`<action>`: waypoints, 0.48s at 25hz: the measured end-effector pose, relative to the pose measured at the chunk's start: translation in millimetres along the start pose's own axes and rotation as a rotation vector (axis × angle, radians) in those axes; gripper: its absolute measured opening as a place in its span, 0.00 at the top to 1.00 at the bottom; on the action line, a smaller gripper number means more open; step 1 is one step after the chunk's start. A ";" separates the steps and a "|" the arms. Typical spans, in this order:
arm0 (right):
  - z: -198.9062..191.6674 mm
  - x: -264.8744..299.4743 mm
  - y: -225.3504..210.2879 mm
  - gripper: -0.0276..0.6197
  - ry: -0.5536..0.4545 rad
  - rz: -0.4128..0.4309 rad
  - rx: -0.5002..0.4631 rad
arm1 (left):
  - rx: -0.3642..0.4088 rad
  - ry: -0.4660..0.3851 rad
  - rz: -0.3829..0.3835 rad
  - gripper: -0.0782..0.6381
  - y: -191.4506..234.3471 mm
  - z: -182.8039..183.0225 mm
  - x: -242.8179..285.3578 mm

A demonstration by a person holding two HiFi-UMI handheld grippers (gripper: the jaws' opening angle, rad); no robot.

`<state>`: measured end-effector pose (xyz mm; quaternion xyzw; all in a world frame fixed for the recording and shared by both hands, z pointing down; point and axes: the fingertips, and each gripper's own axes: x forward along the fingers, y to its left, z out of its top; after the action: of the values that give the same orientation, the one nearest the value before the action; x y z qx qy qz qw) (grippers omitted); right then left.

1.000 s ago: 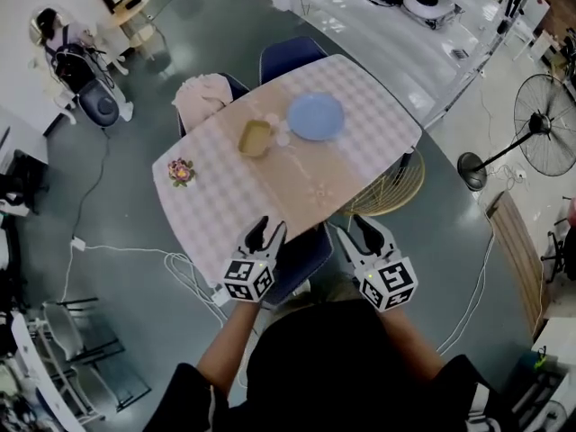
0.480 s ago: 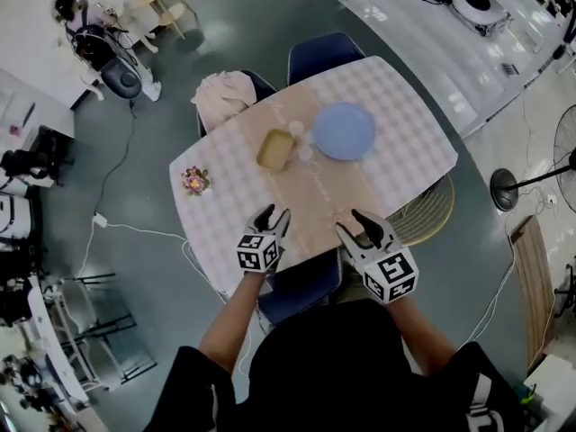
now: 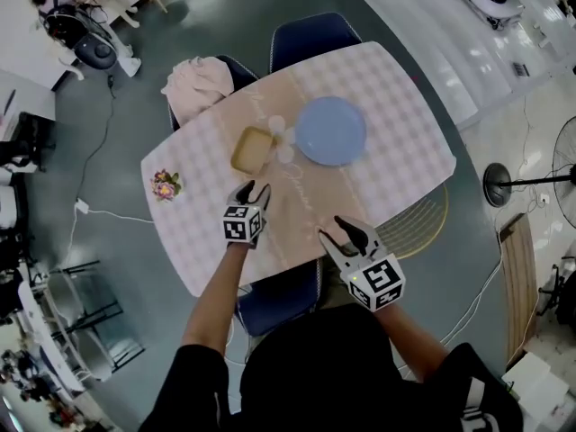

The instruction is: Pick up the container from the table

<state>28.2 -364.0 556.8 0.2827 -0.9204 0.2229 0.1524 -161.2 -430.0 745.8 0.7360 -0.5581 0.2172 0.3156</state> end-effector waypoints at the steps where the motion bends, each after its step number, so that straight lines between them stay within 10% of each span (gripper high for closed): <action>1: -3.2 2.7 -2.7 0.74 0.012 0.010 -0.003 | 0.006 0.008 0.002 0.66 3.6 -0.7 10.6; 12: -31.7 7.1 -38.8 0.74 0.064 0.029 0.045 | 0.050 0.099 0.081 0.66 42.2 -19.5 89.3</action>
<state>50.3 -380.2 599.4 0.2651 -0.9139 0.2546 0.1723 -175.8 -484.9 829.0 0.7089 -0.5656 0.2799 0.3151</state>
